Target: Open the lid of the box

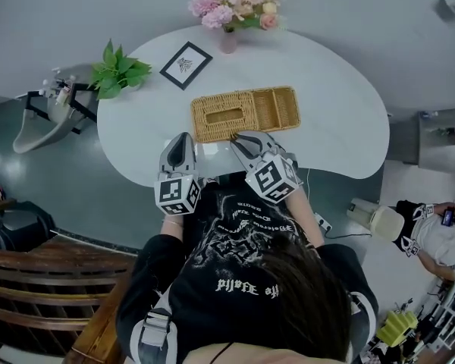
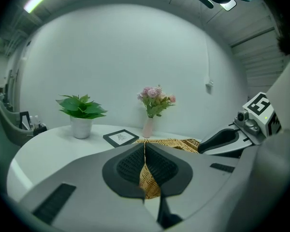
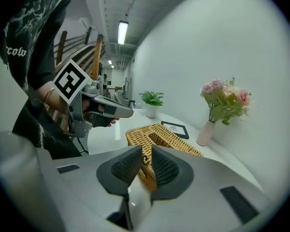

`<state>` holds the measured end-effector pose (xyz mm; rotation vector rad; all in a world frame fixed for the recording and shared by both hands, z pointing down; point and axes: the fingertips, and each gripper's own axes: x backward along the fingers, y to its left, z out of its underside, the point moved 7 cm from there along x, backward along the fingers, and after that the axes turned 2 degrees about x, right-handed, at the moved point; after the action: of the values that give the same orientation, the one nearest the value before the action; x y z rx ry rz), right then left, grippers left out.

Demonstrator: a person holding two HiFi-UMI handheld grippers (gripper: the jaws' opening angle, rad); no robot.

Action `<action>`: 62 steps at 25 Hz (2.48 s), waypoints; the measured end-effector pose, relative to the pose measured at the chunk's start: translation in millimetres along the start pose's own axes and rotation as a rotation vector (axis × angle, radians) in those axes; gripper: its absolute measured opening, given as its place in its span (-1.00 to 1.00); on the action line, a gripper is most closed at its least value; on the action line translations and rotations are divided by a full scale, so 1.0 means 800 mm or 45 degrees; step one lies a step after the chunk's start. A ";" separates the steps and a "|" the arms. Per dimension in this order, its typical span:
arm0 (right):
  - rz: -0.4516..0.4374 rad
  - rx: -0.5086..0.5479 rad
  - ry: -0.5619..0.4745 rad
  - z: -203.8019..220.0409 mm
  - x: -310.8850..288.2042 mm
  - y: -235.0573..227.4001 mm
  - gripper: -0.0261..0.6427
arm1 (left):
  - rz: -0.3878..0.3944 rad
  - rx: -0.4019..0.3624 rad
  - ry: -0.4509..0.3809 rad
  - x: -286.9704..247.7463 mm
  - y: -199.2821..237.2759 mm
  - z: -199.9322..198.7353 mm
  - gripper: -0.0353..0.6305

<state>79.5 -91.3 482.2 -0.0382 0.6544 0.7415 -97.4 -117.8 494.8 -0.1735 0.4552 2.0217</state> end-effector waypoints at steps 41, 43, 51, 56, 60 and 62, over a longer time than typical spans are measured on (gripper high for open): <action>-0.403 0.356 0.220 -0.008 -0.018 -0.035 -0.82 | -0.171 0.026 -0.027 -0.033 0.019 -0.001 -0.82; -0.402 0.366 0.219 -0.012 -0.017 -0.039 -0.82 | -0.177 0.035 -0.032 -0.034 0.022 -0.001 -0.82; -0.448 0.426 0.218 -0.036 -0.011 -0.047 -0.82 | -0.176 0.058 -0.037 -0.037 0.028 -0.002 -0.82; -0.430 0.460 0.207 -0.051 -0.007 -0.058 -0.82 | -0.180 0.081 -0.041 -0.036 0.031 0.000 -0.82; -0.446 0.489 0.213 -0.059 -0.005 -0.065 -0.82 | -0.185 0.093 -0.049 -0.037 0.034 -0.001 -0.82; -0.456 0.512 0.219 -0.061 -0.005 -0.068 -0.82 | -0.183 0.090 -0.051 -0.036 0.034 -0.001 -0.82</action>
<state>85.6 -146.7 434.6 0.1482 0.9230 0.2544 -107.4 -153.3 509.3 -0.1185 0.4746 1.8621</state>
